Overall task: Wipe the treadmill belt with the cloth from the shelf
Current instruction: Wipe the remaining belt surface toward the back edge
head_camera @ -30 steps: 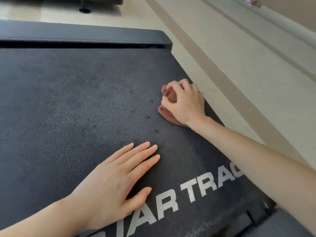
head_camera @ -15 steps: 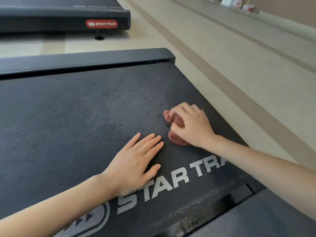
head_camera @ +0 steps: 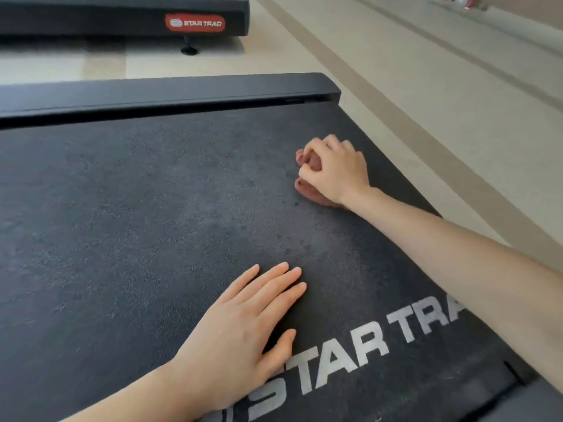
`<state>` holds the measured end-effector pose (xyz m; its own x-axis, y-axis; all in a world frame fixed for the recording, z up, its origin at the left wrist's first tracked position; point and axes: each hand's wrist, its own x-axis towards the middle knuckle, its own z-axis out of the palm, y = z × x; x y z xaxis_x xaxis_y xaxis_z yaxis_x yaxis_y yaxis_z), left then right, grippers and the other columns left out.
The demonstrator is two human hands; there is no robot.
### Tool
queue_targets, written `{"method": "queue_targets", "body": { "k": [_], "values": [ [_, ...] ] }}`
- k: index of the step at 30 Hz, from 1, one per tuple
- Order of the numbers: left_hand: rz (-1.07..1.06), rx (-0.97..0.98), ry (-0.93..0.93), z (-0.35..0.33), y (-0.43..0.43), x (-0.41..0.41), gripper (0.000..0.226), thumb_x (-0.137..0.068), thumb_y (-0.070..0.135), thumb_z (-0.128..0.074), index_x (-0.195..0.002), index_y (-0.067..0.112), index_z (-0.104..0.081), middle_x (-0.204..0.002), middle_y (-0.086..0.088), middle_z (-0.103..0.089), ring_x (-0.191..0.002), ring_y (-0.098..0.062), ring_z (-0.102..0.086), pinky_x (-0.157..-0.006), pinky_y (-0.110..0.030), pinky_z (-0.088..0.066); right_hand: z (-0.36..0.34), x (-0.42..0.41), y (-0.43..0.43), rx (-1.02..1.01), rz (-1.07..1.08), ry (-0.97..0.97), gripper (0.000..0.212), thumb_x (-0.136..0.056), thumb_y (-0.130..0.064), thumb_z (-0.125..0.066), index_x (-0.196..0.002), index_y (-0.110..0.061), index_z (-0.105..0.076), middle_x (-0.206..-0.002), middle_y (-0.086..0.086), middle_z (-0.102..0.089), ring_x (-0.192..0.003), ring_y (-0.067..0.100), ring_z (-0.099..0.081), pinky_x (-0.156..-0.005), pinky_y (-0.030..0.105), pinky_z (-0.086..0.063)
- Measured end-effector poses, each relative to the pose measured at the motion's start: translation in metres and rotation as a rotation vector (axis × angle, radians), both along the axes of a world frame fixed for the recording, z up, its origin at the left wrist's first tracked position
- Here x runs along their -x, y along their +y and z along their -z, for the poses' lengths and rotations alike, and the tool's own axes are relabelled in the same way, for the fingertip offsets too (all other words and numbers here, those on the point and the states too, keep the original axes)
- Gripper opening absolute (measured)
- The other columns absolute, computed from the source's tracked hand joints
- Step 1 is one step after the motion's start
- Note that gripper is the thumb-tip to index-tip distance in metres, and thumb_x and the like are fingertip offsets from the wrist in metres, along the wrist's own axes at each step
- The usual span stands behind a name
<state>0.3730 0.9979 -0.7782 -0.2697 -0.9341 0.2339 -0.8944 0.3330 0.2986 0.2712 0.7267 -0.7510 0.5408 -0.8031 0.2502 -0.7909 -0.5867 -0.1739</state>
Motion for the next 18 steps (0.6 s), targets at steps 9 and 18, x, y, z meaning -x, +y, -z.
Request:
{"method": "queue_targets", "body": {
  "k": [9,18],
  "values": [
    [-0.022,-0.034,-0.099,-0.004,0.002,-0.001,0.053,-0.092,0.042,-0.037,-0.138,0.018,-0.05,-0.147,0.002,-0.041,-0.14,-0.013,-0.03,-0.113,-0.04,-0.017,-0.001,0.001,0.03,0.019,0.06,-0.006,0.031,-0.086,-0.044,-0.05,-0.111,-0.027,-0.055,-0.121,0.002,-0.052,-0.11,0.033,-0.047,-0.089,0.042,-0.037],
    [-0.342,-0.056,-0.222,-0.012,0.038,-0.074,0.063,-0.093,0.051,-0.028,-0.142,0.013,-0.043,-0.151,-0.005,-0.036,-0.141,-0.02,-0.025,-0.113,-0.045,-0.014,0.001,0.065,0.183,0.103,-0.304,-0.034,0.035,-0.079,-0.043,-0.045,-0.105,-0.025,-0.062,-0.109,-0.003,-0.057,-0.095,0.024,-0.052,-0.077,0.039,-0.043]
  ]
}}
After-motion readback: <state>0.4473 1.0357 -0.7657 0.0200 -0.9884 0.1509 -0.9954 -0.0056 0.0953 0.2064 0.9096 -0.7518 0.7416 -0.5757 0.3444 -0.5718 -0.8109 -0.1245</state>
